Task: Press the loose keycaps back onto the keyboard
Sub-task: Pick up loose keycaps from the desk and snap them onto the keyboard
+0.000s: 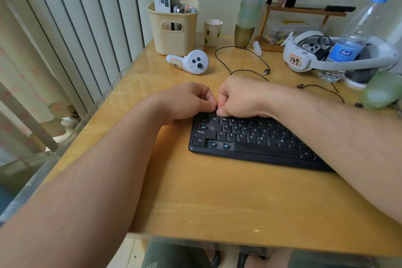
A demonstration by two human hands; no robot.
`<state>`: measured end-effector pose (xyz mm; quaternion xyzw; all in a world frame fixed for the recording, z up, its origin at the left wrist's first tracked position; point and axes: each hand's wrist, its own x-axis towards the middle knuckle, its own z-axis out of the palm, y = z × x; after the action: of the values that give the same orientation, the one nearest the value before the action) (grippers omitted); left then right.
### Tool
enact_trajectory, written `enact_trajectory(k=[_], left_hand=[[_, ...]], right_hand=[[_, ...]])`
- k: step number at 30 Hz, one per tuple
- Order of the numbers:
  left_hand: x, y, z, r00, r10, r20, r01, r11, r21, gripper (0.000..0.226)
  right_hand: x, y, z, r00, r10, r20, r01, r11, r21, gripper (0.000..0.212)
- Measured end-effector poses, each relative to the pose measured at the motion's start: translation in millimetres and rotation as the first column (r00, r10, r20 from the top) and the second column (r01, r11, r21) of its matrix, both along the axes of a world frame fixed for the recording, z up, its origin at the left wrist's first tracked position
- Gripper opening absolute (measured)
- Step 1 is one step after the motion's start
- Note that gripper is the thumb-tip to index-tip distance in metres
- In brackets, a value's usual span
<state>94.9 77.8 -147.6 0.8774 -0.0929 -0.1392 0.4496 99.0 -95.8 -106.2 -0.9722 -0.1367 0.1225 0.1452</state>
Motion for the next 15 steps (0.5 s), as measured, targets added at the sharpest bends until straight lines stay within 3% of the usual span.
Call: enact_trajectory(k=[2,7,10,15], left_hand=[[0,0,0,1.0,-0.003,0.008,0.003,1.0,-0.004,0.008],[1,2,-2,1.0,-0.002,-0.003,0.002,1.0,-0.024,0.009],[2,2,-1,1.0,0.004,-0.01,-0.005,1.0,-0.022,0.01],[1,3,-1,1.0,-0.002,-0.006,0.002,1.0,-0.019,0.01]], right_hand=[[0,-2,-5,0.998,-0.005,0.059,0.005,1.0,0.001,0.015],[10,-10,-14,0.995,-0.078,-0.058,0.089,0.973,0.214,0.012],[8,-11,-14,0.993,-0.083,-0.084,0.099,0.971,0.215,0.013],[8,-3,-12,0.995,-0.087,0.044,0.083,0.992,0.092,0.022]])
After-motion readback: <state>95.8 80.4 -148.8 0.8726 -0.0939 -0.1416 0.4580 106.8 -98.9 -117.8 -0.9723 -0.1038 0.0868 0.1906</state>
